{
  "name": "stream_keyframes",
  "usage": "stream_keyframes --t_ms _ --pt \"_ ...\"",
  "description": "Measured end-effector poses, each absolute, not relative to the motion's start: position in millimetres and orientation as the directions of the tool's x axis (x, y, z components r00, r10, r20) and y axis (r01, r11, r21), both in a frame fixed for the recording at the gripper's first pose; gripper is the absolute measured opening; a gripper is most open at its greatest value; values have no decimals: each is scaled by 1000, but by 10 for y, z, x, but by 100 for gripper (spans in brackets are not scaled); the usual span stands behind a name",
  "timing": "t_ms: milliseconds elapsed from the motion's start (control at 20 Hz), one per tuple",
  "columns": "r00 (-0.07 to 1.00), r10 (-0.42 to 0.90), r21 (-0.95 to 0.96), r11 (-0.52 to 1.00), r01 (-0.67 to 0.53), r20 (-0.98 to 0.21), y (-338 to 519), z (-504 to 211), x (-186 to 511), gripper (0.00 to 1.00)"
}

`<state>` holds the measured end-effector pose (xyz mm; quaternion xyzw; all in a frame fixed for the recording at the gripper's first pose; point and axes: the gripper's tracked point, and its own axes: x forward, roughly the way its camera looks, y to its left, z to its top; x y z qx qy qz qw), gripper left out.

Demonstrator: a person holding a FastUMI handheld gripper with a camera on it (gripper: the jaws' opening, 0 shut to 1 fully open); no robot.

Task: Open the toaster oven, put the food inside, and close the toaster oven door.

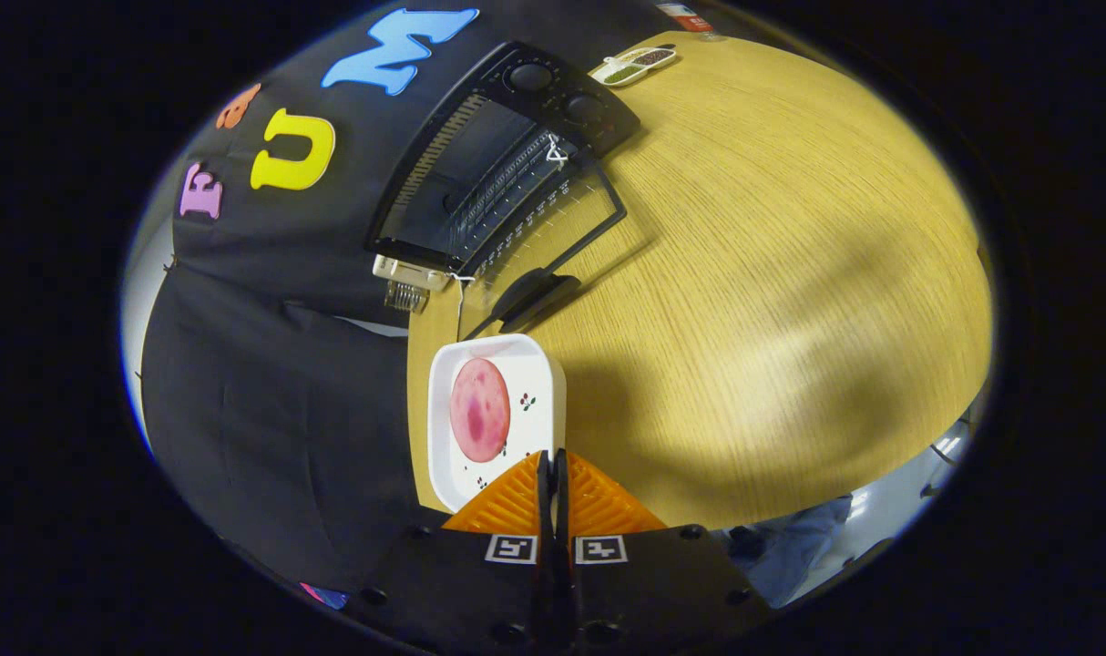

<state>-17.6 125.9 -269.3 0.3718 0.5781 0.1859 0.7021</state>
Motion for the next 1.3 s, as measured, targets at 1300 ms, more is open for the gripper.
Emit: stream_keyframes --t_ms 1300 --pt "714 365 801 323 504 -597 1813 -2697 1523 1"
